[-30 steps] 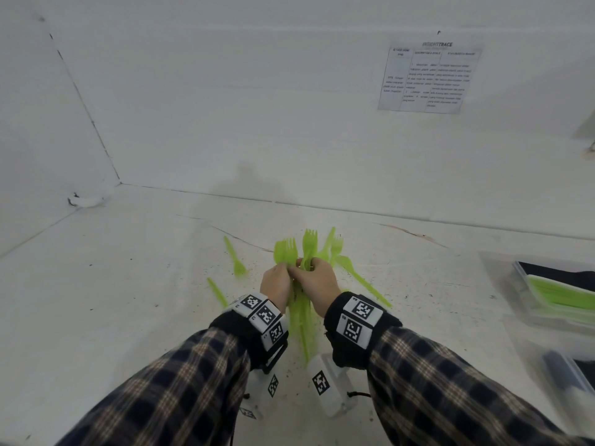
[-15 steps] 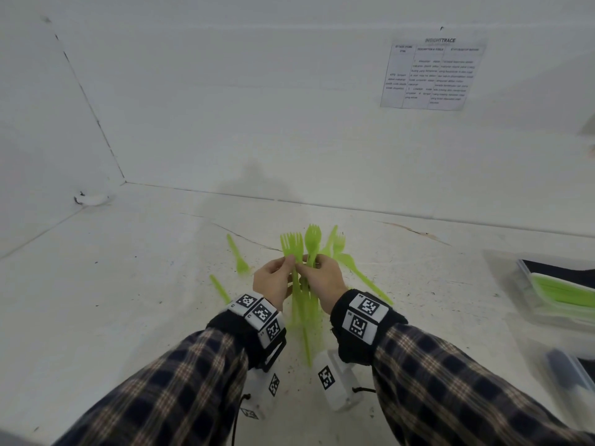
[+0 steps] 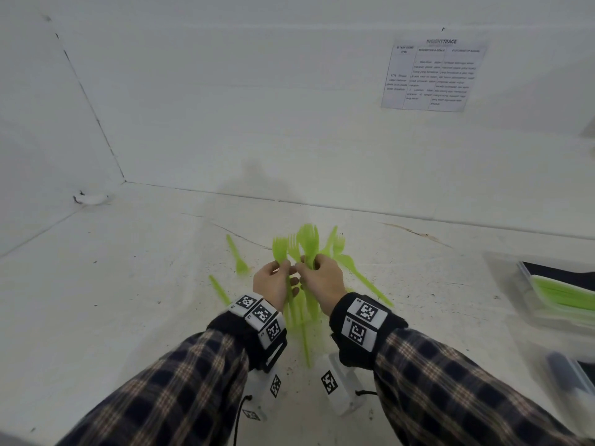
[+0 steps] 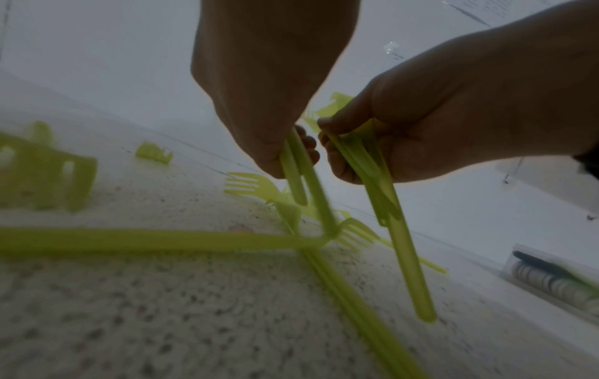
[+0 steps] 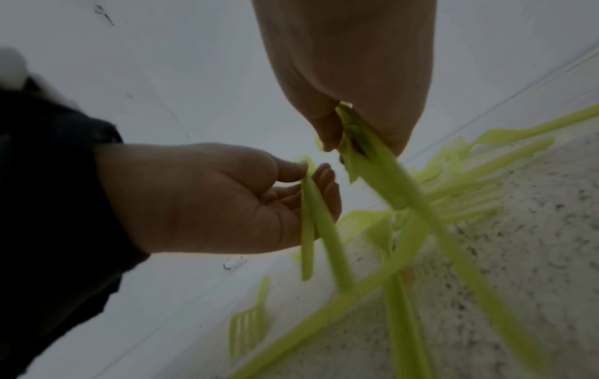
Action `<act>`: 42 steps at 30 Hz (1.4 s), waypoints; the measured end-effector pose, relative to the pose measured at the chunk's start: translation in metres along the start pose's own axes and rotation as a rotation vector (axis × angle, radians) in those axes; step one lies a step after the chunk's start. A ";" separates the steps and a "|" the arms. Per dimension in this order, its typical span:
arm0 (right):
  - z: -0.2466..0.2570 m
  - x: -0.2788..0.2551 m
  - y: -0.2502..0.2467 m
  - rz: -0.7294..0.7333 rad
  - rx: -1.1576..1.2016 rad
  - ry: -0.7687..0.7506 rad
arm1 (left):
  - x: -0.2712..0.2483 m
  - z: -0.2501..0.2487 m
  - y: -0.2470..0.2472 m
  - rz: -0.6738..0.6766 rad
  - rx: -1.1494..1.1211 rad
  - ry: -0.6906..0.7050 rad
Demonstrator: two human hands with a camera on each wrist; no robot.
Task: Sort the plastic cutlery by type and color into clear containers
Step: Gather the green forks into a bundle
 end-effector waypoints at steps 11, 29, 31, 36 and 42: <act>0.003 -0.003 0.001 0.102 -0.093 -0.032 | 0.012 0.008 -0.006 0.009 0.066 0.006; 0.003 -0.007 0.002 0.110 -0.068 -0.027 | 0.011 0.010 0.003 0.073 0.024 -0.113; 0.003 -0.008 -0.001 0.059 -0.076 -0.011 | 0.012 0.010 0.001 0.038 0.032 -0.083; 0.007 -0.012 0.009 0.055 -0.265 -0.172 | 0.018 0.007 -0.001 -0.022 0.003 -0.055; 0.004 -0.015 0.007 -0.032 -0.307 -0.217 | 0.012 0.005 0.002 0.002 0.006 -0.025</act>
Point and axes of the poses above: each hand's wrist, its own x-axis towards the middle knuckle, its own y-axis out of the palm, z = x × y, the point moved 5 cm from there along x, towards the middle knuckle, and after that the axes turned 5 degrees about -x, right-handed, at the moved point
